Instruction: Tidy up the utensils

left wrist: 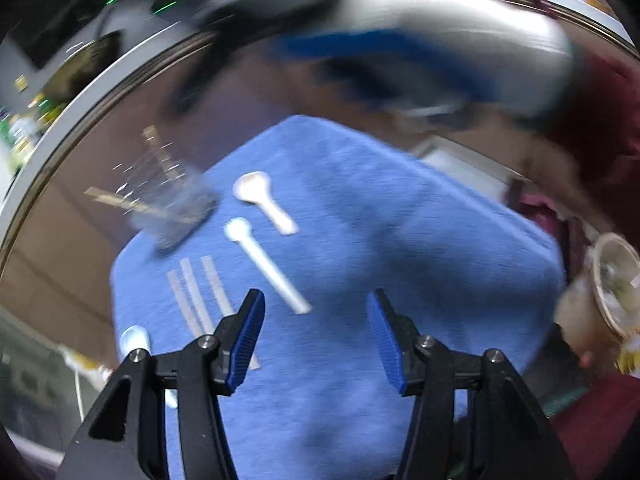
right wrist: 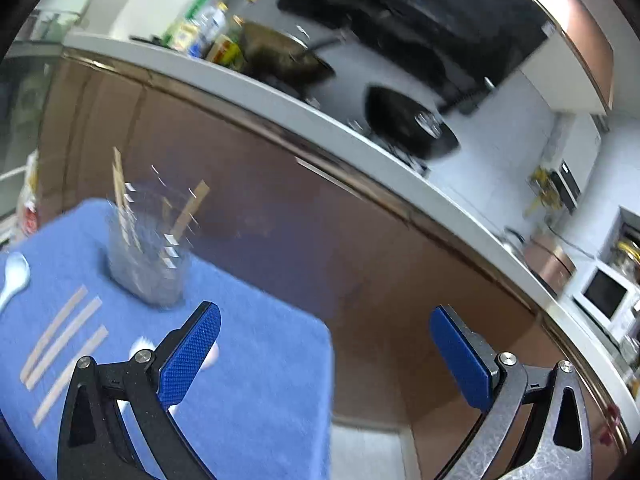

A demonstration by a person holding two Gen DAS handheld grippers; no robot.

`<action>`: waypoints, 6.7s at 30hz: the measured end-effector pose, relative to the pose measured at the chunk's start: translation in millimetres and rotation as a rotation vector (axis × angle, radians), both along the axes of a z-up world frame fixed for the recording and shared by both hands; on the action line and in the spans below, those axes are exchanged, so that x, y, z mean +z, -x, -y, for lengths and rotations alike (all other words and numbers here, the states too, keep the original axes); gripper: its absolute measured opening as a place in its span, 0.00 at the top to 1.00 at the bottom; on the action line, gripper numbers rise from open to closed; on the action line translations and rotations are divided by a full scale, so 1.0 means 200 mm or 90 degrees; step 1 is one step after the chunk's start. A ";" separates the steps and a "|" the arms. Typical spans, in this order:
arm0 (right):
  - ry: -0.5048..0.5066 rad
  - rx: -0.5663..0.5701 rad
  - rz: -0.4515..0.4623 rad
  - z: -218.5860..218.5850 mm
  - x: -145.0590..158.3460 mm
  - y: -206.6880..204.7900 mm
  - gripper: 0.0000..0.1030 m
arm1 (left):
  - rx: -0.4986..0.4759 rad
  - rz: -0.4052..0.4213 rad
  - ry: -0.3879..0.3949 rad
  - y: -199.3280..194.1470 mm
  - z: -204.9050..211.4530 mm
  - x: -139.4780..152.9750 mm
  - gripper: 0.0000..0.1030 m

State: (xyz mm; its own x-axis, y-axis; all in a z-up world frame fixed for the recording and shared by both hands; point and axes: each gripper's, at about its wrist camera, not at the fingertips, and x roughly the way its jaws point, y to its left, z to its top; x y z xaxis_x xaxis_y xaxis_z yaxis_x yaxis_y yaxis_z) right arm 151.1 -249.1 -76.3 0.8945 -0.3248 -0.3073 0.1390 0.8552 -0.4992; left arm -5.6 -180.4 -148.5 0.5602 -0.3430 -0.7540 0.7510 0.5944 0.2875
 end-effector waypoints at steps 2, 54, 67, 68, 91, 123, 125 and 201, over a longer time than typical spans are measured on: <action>-0.002 0.032 0.001 -0.09 -0.01 0.01 0.00 | -0.022 -0.004 -0.004 0.04 0.05 0.00 0.50; -0.043 0.163 0.010 -0.43 -0.05 0.09 0.00 | -0.040 -0.028 -0.040 0.06 0.13 -0.08 0.50; -0.041 0.160 0.005 -0.43 -0.06 0.08 0.00 | -0.027 -0.041 -0.032 0.01 0.10 -0.09 0.50; -0.041 0.159 0.004 -0.43 -0.06 0.08 0.00 | -0.026 -0.041 -0.032 0.01 0.10 -0.09 0.50; -0.128 0.021 0.015 0.12 0.00 0.20 0.00 | 0.105 -0.017 0.180 -0.12 -0.39 0.02 0.49; -0.190 -0.035 -0.095 0.13 -0.23 0.36 0.00 | 0.217 -0.071 0.356 -0.36 -0.78 0.14 0.48; -0.196 -0.046 -0.093 0.13 -0.25 0.36 0.00 | 0.249 -0.063 0.353 -0.40 -0.81 0.13 0.48; -0.390 0.161 -0.387 0.33 -0.64 -0.63 0.94 | 0.390 -0.204 0.236 -1.45 -0.69 -0.25 0.96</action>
State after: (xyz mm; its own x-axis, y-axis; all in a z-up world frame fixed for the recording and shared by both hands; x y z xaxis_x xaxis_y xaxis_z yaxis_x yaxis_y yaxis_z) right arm 277.4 -315.1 -205.1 0.5432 0.2372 -0.8054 -0.2294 0.9647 0.1294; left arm 285.3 -41.4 -198.7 0.5052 -0.3040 -0.8077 0.2717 0.9443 -0.1855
